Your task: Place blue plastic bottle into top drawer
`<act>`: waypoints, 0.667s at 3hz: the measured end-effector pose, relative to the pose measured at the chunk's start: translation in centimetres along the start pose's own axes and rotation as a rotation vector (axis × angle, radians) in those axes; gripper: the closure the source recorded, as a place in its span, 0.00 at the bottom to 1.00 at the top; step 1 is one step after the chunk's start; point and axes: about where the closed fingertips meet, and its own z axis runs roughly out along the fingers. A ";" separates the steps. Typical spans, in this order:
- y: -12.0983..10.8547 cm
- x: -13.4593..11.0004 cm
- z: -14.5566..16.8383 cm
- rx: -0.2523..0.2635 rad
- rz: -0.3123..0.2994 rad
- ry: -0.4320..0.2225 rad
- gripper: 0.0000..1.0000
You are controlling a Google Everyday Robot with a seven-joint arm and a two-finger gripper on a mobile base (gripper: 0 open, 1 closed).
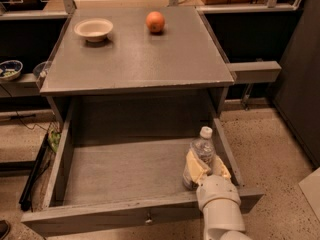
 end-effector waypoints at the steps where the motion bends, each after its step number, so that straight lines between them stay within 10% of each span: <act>1: 0.0 0.5 -0.3 0.004 -0.012 0.006 1.00; 2: 0.2 0.1 -0.4 0.005 -0.015 0.005 1.00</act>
Offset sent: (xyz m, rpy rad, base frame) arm -0.0086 -0.0026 0.0022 -0.1435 -0.1162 -0.0168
